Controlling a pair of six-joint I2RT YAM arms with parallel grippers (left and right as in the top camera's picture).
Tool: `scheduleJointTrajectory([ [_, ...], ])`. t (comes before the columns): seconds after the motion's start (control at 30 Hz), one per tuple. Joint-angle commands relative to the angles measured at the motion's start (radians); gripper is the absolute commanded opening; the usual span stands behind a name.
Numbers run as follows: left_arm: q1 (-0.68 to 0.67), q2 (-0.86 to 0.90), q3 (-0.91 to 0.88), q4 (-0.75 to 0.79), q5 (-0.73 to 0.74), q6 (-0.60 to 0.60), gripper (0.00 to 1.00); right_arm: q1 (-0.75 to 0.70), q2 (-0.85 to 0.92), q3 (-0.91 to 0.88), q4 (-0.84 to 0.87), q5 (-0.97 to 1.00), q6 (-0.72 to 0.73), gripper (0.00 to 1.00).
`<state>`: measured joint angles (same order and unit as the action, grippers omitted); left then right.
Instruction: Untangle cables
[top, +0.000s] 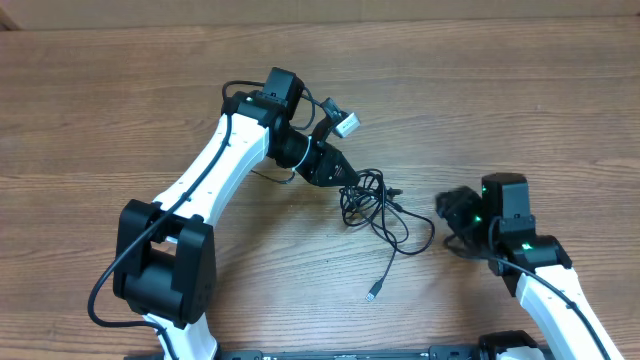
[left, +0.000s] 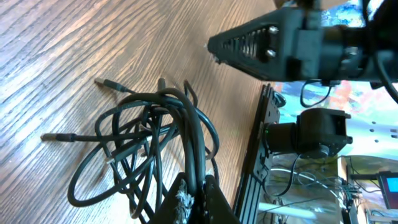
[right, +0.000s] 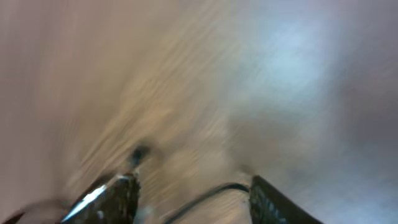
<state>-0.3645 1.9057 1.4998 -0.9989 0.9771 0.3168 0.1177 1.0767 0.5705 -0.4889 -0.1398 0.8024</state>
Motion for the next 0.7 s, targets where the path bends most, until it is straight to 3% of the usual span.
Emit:
scheduleJointTrajectory([
  [0.0, 0.007, -0.036, 0.028, 0.005, 0.007, -0.002, 0.04, 0.000, 0.001, 0.005, 0.040, -0.264, -0.443, 0.57],
  [0.07, 0.007, -0.036, 0.029, 0.009, 0.008, -0.002, 0.04, 0.000, 0.001, 0.005, 0.042, -0.303, -0.552, 0.58],
  [0.13, 0.007, -0.036, 0.033, 0.009, 0.008, -0.003, 0.04, 0.000, 0.001, 0.005, 0.042, -0.345, -0.683, 0.66],
  [0.23, 0.007, -0.036, 0.043, 0.009, 0.010, -0.003, 0.04, 0.000, 0.006, 0.005, 0.038, -0.406, -0.841, 0.67],
  [0.47, 0.007, -0.036, 0.057, 0.008, 0.010, -0.003, 0.04, 0.000, 0.083, 0.005, 0.040, -0.400, -0.944, 0.57],
  [0.67, 0.007, -0.036, 0.057, 0.004, 0.010, -0.003, 0.04, 0.000, 0.205, 0.005, 0.050, -0.355, -0.942, 0.53],
])
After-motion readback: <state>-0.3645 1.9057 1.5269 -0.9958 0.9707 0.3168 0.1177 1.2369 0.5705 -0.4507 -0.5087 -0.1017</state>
